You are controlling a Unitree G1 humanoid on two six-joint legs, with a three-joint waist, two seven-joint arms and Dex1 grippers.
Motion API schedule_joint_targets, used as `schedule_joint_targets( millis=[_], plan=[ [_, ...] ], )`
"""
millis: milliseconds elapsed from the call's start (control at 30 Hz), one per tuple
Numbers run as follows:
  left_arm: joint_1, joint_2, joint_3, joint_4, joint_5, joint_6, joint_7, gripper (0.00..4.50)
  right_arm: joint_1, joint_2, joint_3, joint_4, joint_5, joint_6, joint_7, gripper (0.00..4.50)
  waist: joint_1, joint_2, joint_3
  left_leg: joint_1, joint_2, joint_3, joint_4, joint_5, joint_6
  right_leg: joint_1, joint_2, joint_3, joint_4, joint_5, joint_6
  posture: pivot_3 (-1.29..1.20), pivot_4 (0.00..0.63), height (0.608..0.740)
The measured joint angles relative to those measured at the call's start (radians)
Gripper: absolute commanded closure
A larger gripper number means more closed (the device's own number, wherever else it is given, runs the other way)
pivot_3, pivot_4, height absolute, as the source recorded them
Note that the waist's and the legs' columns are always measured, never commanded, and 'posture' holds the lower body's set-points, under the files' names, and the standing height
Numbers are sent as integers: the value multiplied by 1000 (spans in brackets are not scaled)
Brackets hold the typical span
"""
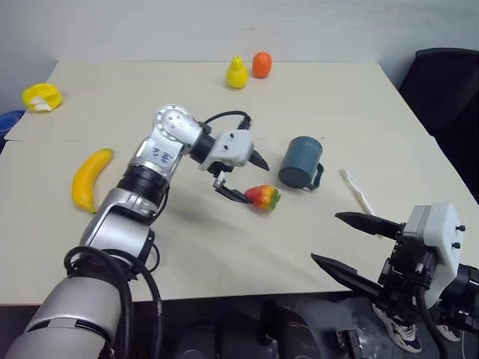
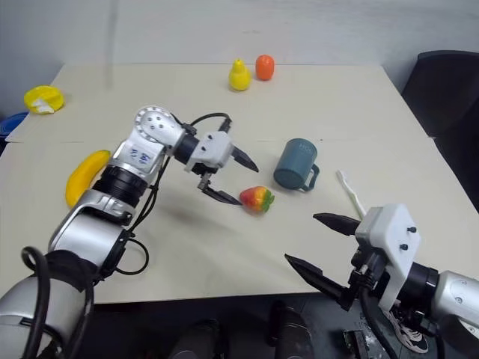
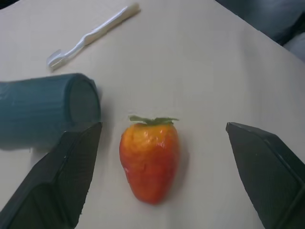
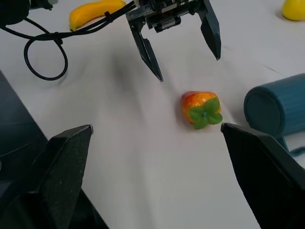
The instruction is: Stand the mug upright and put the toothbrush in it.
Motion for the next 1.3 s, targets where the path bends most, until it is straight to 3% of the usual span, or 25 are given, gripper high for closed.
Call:
schedule_joint_targets(
  millis=[167, 567, 700, 1067, 1300],
  plan=[
    [-40, -53, -38, 235, 92, -121, 1, 99, 114, -29, -64, -2, 49, -84, -47, 0, 3, 0, 0, -2, 1, 2, 0, -3, 6, -1, 1, 1, -4, 2, 1, 0, 150, 740],
    [-82, -148, 4, 369, 182, -129, 87, 99, 270, -103, -41, -3, 14, -291, -99, 0, 17, 0, 0, -8, 0, 5, 4, -10, 16, -1, 2, 0, -15, 6, 7, 0, 150, 740],
    [-82, -152, 8, 381, 205, -124, 151, 830, 287, -115, -19, -3, -18, -324, -106, 0, 24, 0, -1, -9, 0, 5, 5, -10, 16, -1, 1, 1, -16, 6, 8, 0, 150, 740],
    [-64, -141, 51, 379, 218, -112, 157, 4092, 209, -125, 12, -3, -35, -323, -113, 0, 27, 0, -1, -10, 0, 5, 7, -10, 16, -1, 2, 0, -15, 7, 9, 0, 150, 740],
    [-40, -64, 107, 335, 189, -60, 82, 4092, 159, -129, 44, -3, -34, -286, -108, 0, 18, 0, -1, -12, 2, 5, 13, -11, 16, -2, 3, 0, -14, 8, 9, 0, 150, 740]
  ],
)
